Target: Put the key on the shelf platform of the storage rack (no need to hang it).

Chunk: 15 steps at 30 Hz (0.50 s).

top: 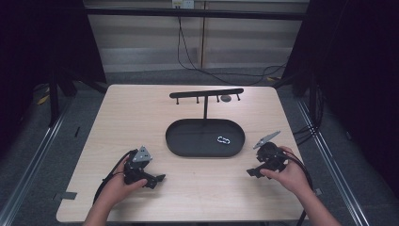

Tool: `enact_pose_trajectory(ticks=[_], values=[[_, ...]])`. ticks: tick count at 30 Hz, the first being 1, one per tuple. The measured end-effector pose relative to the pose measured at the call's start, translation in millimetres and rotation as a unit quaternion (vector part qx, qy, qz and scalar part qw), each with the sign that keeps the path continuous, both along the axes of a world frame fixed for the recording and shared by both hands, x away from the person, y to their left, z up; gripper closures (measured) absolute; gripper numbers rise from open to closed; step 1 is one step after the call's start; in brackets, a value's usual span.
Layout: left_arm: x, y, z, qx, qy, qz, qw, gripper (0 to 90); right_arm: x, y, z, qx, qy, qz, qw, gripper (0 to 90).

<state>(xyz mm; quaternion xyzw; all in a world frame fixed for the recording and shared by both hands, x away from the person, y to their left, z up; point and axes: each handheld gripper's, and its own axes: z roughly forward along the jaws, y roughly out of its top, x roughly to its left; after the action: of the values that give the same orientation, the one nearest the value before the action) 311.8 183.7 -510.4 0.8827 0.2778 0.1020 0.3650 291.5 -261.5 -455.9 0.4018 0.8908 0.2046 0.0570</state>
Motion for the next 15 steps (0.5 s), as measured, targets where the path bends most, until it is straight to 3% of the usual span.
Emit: enact_pose_trajectory(ticks=[15], values=[[0.0, 0.0, 0.0, 0.000, 0.000, 0.000, 1.0000, 1.1, -6.8, -10.6, -8.2, -0.002, -0.003, -0.007, 1.0000, 28.3]])
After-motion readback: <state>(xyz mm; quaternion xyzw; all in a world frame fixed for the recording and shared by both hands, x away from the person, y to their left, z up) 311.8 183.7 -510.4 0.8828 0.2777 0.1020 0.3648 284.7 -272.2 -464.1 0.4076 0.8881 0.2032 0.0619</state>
